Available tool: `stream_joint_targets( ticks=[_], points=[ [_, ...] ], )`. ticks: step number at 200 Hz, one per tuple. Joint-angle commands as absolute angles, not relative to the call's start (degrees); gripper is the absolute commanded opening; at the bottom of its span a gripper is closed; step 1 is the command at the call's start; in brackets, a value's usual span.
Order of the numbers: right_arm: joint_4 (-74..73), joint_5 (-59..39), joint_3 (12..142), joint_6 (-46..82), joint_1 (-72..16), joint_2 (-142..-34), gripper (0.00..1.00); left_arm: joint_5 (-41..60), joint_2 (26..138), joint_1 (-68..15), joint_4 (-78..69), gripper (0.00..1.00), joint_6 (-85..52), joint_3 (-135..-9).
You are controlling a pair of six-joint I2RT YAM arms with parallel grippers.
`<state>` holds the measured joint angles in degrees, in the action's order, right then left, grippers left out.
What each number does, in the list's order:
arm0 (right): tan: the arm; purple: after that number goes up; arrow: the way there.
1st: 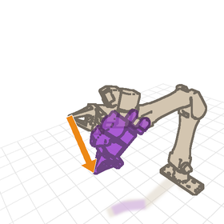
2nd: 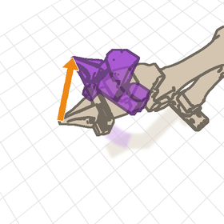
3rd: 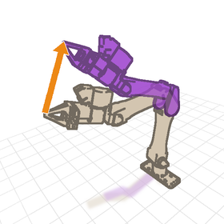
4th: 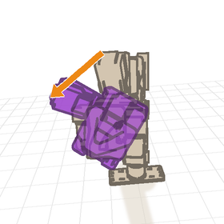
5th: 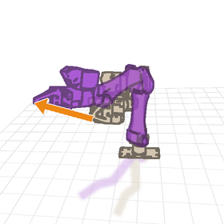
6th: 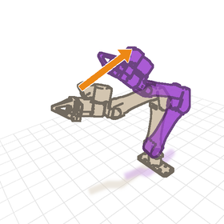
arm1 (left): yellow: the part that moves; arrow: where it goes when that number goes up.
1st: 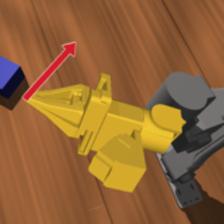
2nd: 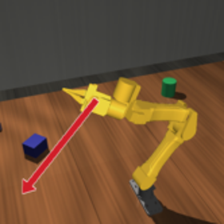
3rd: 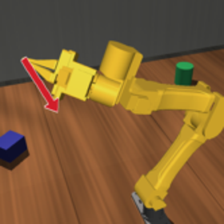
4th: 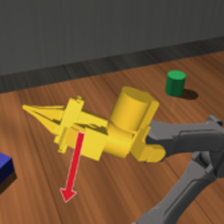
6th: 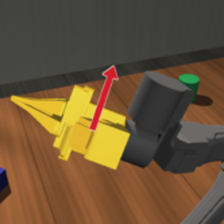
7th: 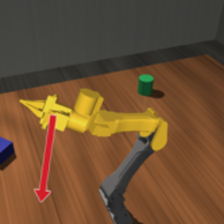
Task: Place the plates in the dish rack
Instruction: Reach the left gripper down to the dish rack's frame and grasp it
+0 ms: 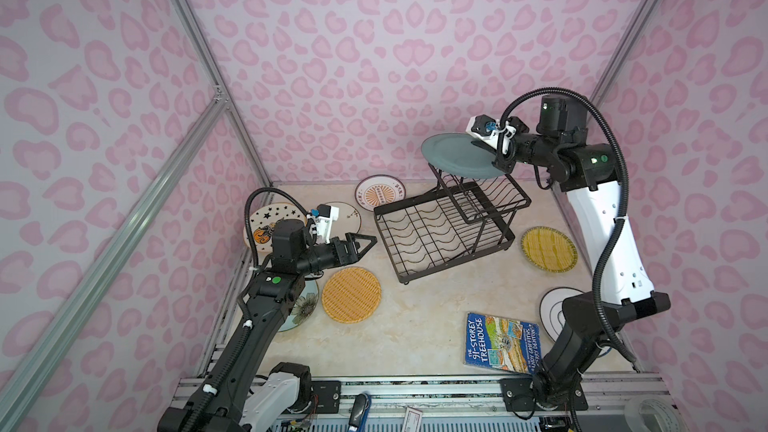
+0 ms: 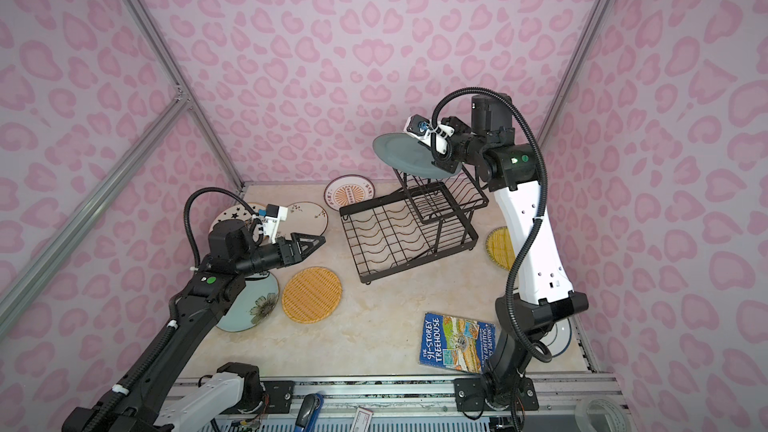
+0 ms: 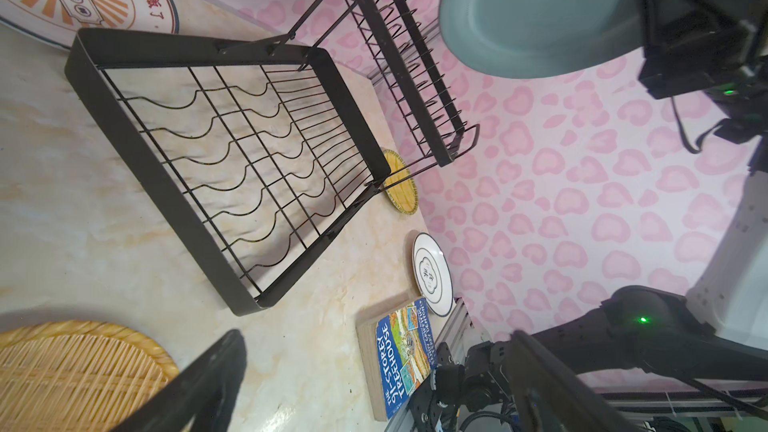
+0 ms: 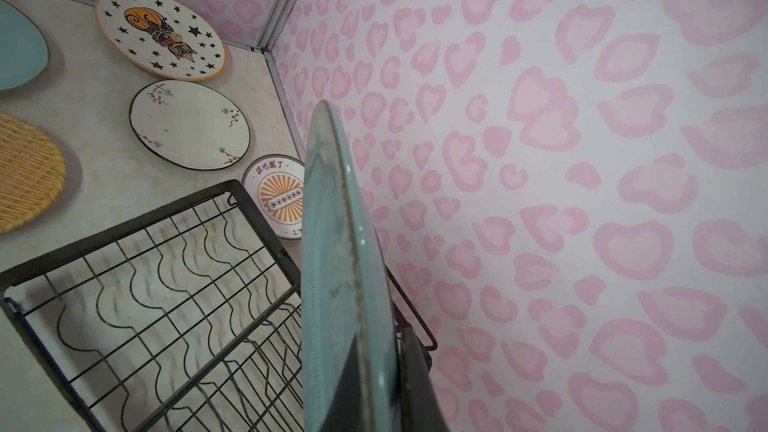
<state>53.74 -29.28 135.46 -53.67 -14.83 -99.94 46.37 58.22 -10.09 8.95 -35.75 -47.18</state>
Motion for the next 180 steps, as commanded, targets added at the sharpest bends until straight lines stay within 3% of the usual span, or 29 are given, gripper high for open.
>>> stream_joint_targets(
  ticks=[1,55,99,123,148,180],
  points=[
    [51.1,-31.6,136.0,-55.8,-15.0,-98.7,0.0,45.0,59.1,-11.6,9.9,1.0,-33.2,-48.3],
    [60.2,-28.9,137.3,-59.5,-15.3,-95.9,0.0,42.0,59.5,-15.9,12.5,1.0,-30.7,-48.3],
    [54.6,-29.2,128.3,-56.0,-16.0,-89.9,0.0,16.7,66.1,-27.7,20.5,0.95,-27.6,-52.4],
    [46.1,-31.3,119.7,-51.4,-16.2,-84.6,0.0,4.5,75.4,-27.0,24.2,0.96,-30.9,-57.9],
    [45.1,-30.2,118.0,-49.6,-17.0,-83.4,0.0,3.3,87.1,-25.6,22.4,0.92,-33.8,-66.1],
    [43.4,-29.1,114.8,-48.8,-18.6,-81.4,0.0,-7.1,101.8,-24.6,26.6,0.87,-33.1,-81.6]
  ],
)
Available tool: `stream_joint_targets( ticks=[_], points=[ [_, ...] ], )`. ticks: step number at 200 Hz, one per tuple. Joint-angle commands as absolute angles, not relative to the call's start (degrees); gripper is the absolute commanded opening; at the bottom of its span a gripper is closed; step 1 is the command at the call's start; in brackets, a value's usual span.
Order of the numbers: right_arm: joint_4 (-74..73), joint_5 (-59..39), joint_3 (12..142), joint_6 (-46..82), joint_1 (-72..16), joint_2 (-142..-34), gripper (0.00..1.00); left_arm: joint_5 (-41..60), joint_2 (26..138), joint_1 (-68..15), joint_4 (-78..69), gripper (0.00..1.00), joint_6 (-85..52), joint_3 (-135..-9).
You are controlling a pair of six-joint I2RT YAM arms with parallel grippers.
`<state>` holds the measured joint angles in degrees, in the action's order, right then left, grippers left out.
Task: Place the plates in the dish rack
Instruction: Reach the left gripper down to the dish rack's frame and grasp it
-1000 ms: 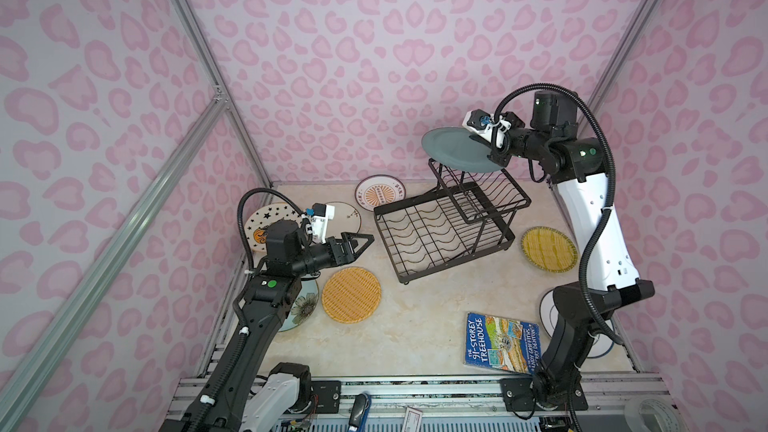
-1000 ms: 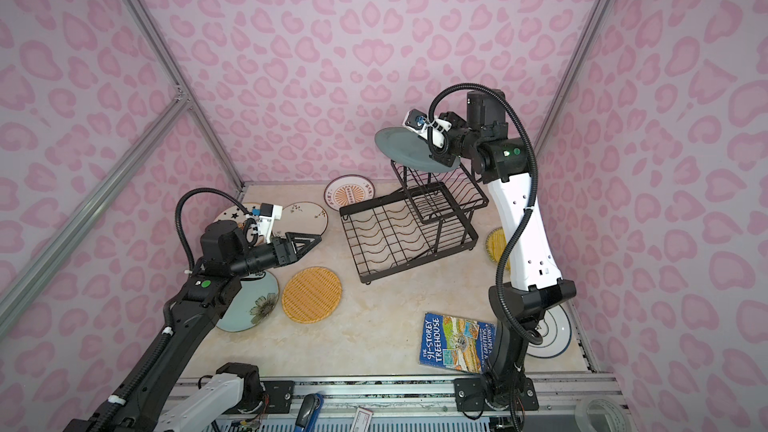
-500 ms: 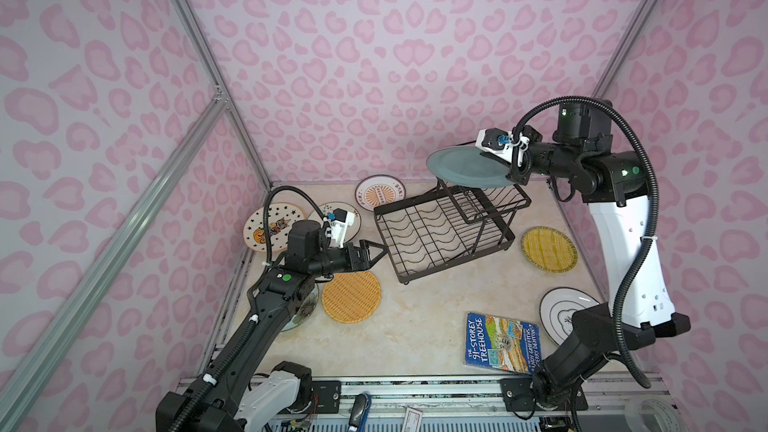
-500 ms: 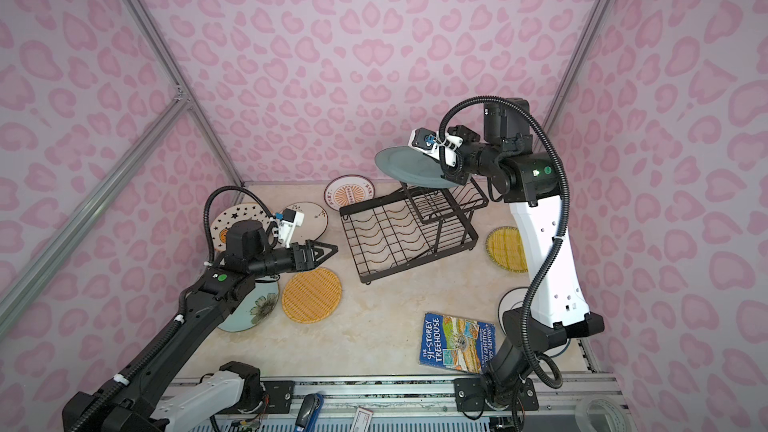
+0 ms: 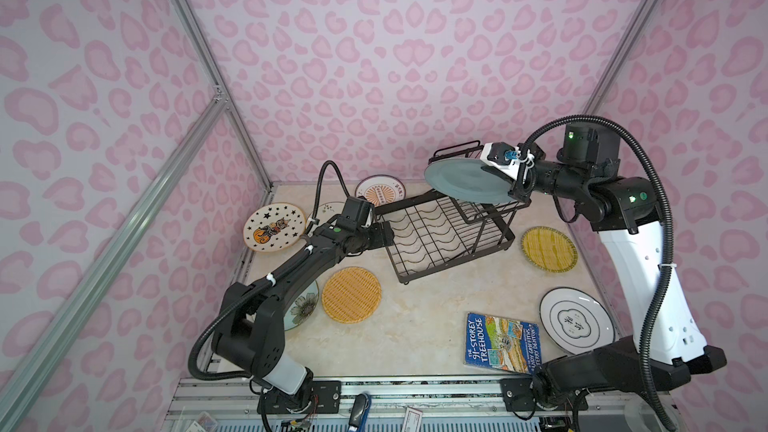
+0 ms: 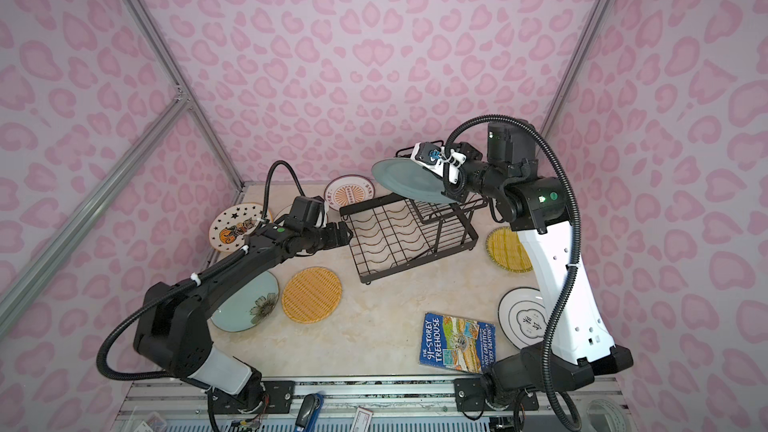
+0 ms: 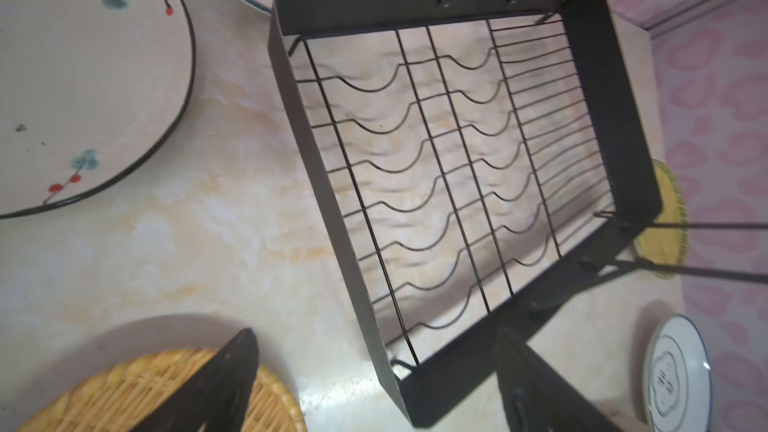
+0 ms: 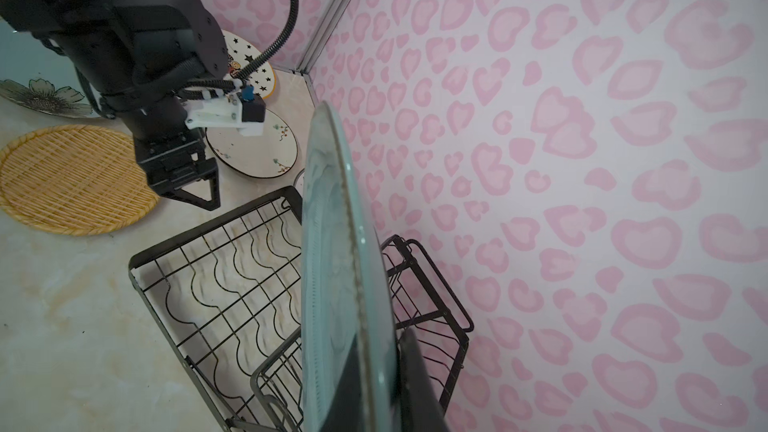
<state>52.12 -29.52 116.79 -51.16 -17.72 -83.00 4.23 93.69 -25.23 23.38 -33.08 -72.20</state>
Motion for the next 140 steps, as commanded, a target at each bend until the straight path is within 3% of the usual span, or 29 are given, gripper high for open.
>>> stream_joint_targets(
  ticks=[1,33,55,91,107,128,140],
  points=[
    [43.3,-29.0,114.6,-48.7,-18.7,-81.3,0.0,-7.5,102.2,-24.6,26.8,0.87,-33.0,-82.1],
    [40.0,-28.7,110.6,-46.8,-19.7,-78.1,0.0,-8.2,112.9,-23.0,29.1,0.75,-31.1,-91.6],
    [36.6,-28.2,107.8,-45.3,-20.5,-75.8,0.0,-8.6,117.3,-22.9,29.6,0.72,-31.0,-94.8],
    [33.0,-28.1,104.6,-43.3,-20.9,-73.4,0.0,-5.9,121.6,-22.8,29.9,0.54,-32.8,-97.3],
    [33.3,-27.7,104.2,-43.4,-20.9,-73.2,0.0,-6.1,122.0,-22.8,30.2,0.38,-34.2,-97.1],
    [32.5,-27.4,103.5,-43.2,-20.9,-72.9,0.0,-4.6,121.5,-22.8,30.3,0.05,-36.3,-95.7],
    [31.3,-27.1,103.0,-42.3,-21.1,-72.7,0.0,-3.5,120.7,-22.8,29.6,0.03,-37.6,-93.9]
  ],
)
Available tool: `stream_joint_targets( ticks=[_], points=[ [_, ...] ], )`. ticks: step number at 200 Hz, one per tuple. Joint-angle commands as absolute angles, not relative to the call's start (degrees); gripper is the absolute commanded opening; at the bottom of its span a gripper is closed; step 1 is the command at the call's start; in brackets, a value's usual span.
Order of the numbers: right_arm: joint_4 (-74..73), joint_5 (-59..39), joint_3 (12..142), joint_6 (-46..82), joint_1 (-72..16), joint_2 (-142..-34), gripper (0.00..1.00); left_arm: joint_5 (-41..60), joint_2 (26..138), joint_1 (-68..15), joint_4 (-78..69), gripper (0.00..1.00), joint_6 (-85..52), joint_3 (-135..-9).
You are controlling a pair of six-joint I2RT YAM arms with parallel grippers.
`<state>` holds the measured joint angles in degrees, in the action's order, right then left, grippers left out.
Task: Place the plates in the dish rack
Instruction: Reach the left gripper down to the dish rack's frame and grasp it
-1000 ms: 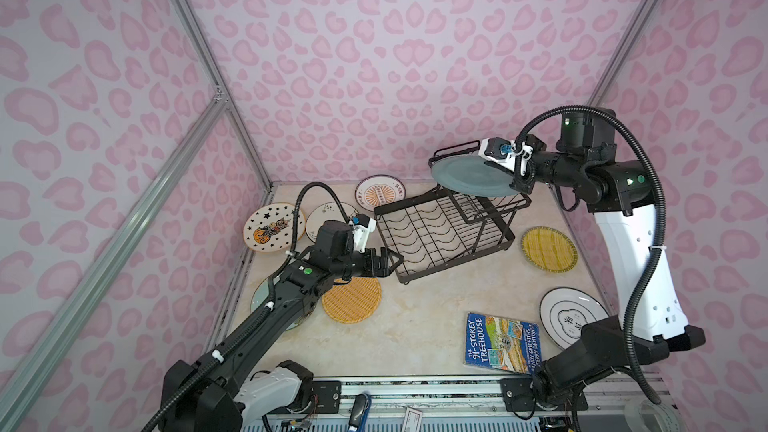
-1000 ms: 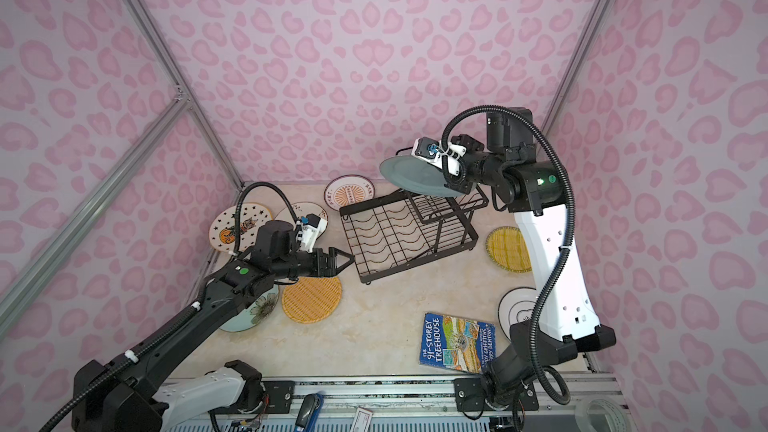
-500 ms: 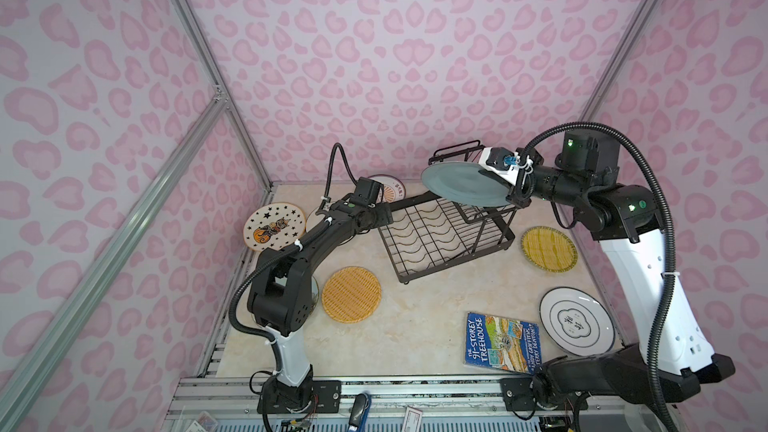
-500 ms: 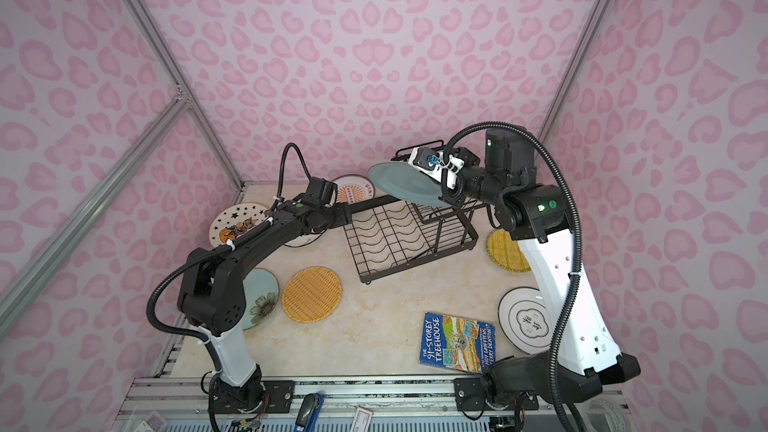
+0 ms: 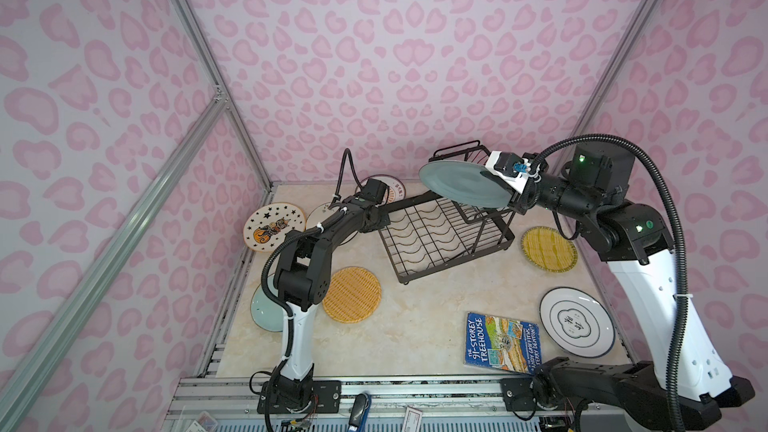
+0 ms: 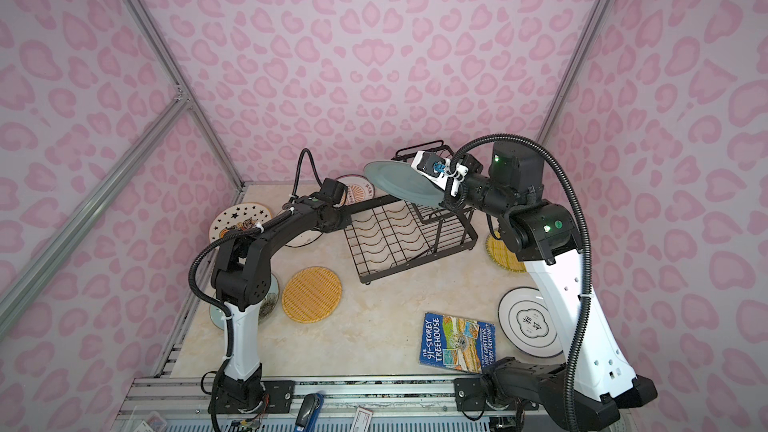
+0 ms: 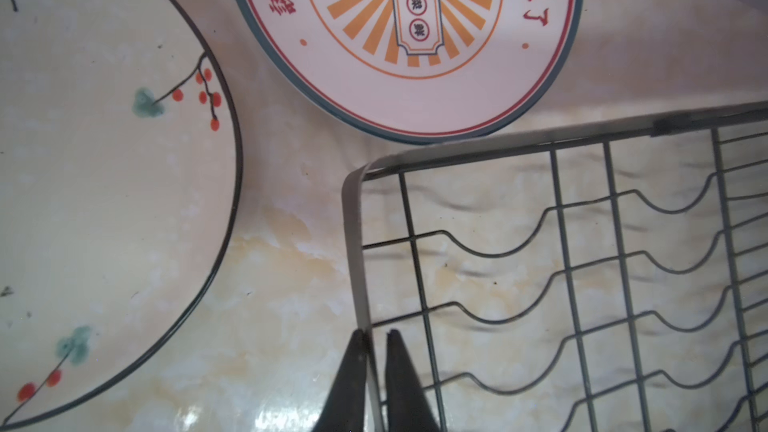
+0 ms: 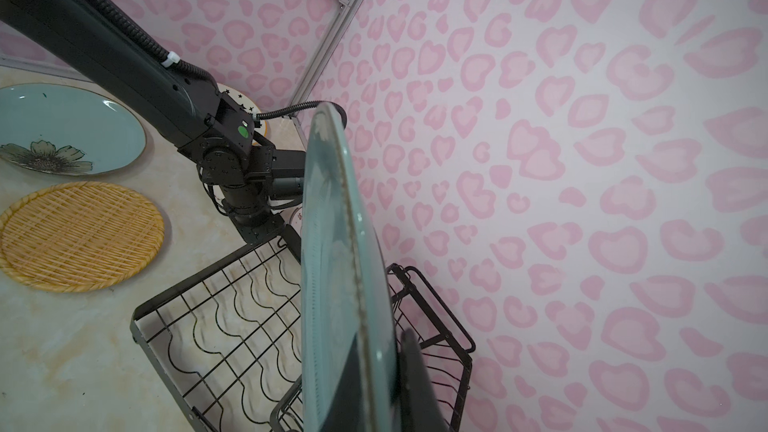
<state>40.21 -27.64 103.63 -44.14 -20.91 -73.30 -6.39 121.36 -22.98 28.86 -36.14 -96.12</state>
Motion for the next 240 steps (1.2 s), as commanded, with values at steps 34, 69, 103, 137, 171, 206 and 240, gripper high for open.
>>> stream_joint_targets(
  ticks=[34,69,103,137,171,206,240],
  points=[
    [29.4,-27.4,101.3,-41.1,-21.2,-72.2,0.0,-2.6,115.8,-23.8,26.6,0.03,-42.9,-86.8],
    [28.5,-26.8,100.4,-41.0,-21.2,-72.1,0.0,-2.8,111.0,-26.5,23.9,0.03,-47.7,-79.5],
    [28.0,-27.1,100.4,-42.0,-20.9,-72.7,0.0,-3.0,107.1,-28.9,21.1,0.03,-57.1,-71.0],
    [26.9,-28.0,101.1,-41.5,-20.7,-73.9,0.0,-5.0,102.5,-29.4,16.5,0.03,-70.1,-62.6],
    [24.4,-28.8,99.2,-40.0,-20.7,-73.6,0.0,-7.4,101.8,-29.3,17.3,0.04,-78.3,-62.6],
    [24.5,-29.2,99.1,-39.8,-20.7,-73.7,0.0,-6.9,101.0,-29.1,13.0,0.04,-86.8,-58.2],
    [24.8,-29.9,98.7,-39.3,-20.6,-73.7,0.0,-8.6,99.3,-28.3,7.6,0.04,-92.6,-53.9]
  ],
)
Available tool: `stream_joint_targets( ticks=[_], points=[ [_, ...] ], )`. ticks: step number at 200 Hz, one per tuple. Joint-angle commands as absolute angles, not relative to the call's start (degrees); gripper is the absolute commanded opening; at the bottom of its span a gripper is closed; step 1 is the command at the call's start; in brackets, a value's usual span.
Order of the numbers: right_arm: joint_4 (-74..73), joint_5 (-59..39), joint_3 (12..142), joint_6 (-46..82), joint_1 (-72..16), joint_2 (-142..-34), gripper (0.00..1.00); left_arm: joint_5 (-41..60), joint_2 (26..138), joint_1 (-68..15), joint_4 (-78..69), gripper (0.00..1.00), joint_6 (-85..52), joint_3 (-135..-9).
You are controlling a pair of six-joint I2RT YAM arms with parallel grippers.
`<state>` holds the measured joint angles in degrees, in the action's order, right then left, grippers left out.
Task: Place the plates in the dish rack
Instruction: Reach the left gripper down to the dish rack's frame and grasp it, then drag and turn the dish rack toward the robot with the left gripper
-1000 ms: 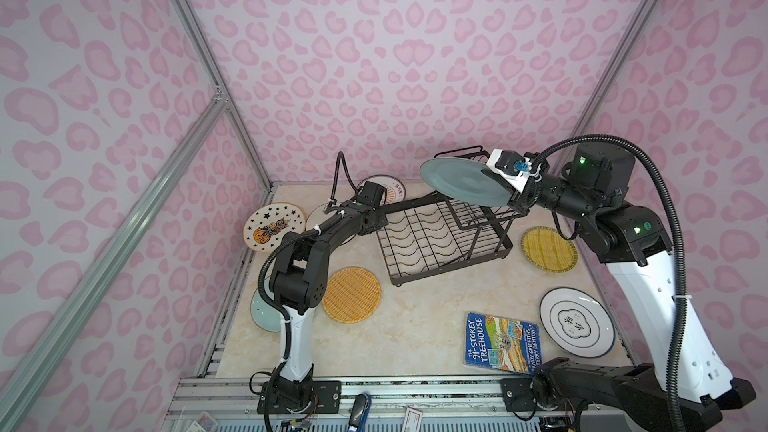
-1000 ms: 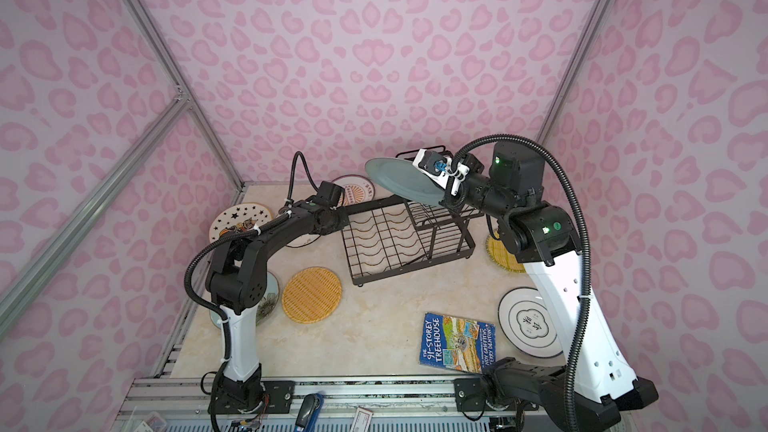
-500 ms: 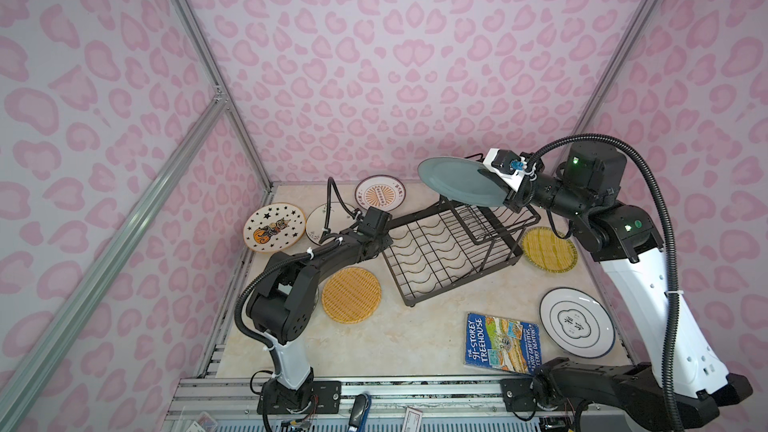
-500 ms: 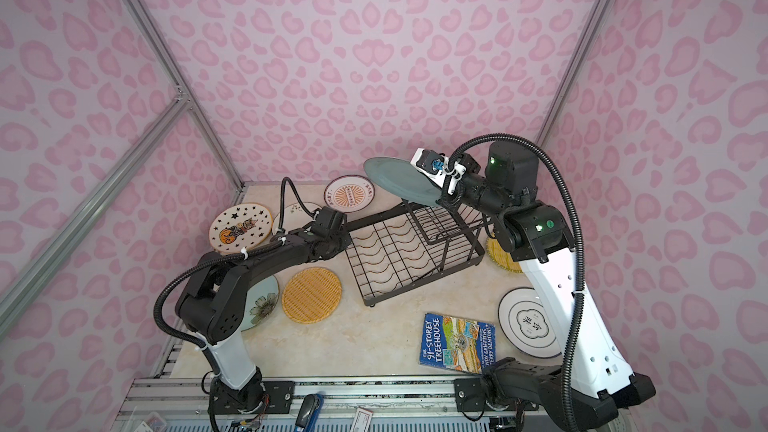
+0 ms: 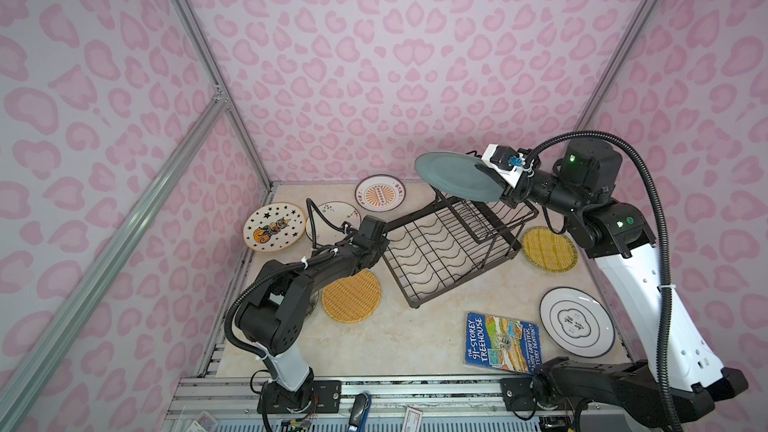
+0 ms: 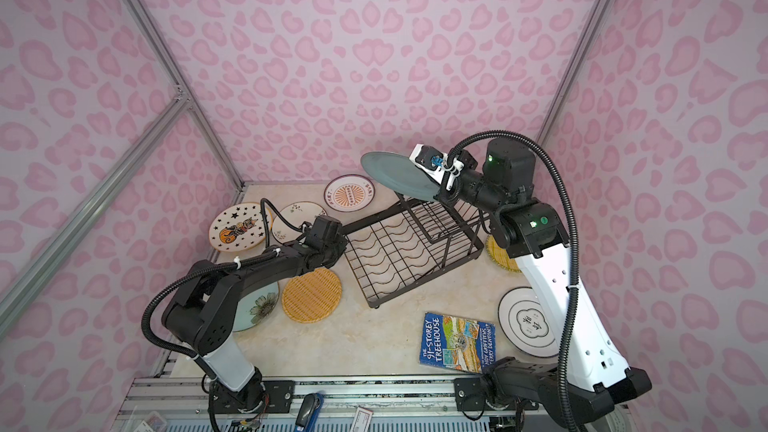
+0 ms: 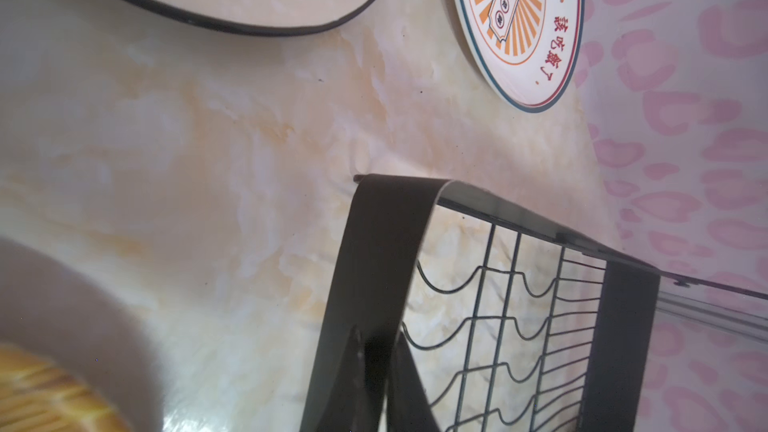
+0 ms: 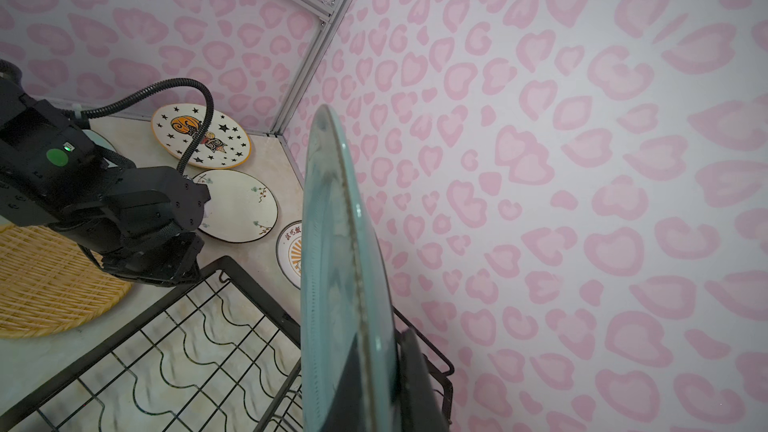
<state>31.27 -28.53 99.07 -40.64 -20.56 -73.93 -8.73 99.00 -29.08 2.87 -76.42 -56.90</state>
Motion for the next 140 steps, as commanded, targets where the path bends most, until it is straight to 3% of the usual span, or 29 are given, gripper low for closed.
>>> stream_joint_targets(
  ticks=[1,140],
  points=[
    [24.8,-29.9,98.7,-39.3,-20.6,-73.7,0.0,-8.6,99.2,-28.3,7.3,0.04,-92.7,-53.9],
    [20.6,-32.7,94.9,-36.8,-18.5,-71.8,0.0,-8.7,96.0,-35.5,9.0,0.04,-91.7,-50.5]
  ],
)
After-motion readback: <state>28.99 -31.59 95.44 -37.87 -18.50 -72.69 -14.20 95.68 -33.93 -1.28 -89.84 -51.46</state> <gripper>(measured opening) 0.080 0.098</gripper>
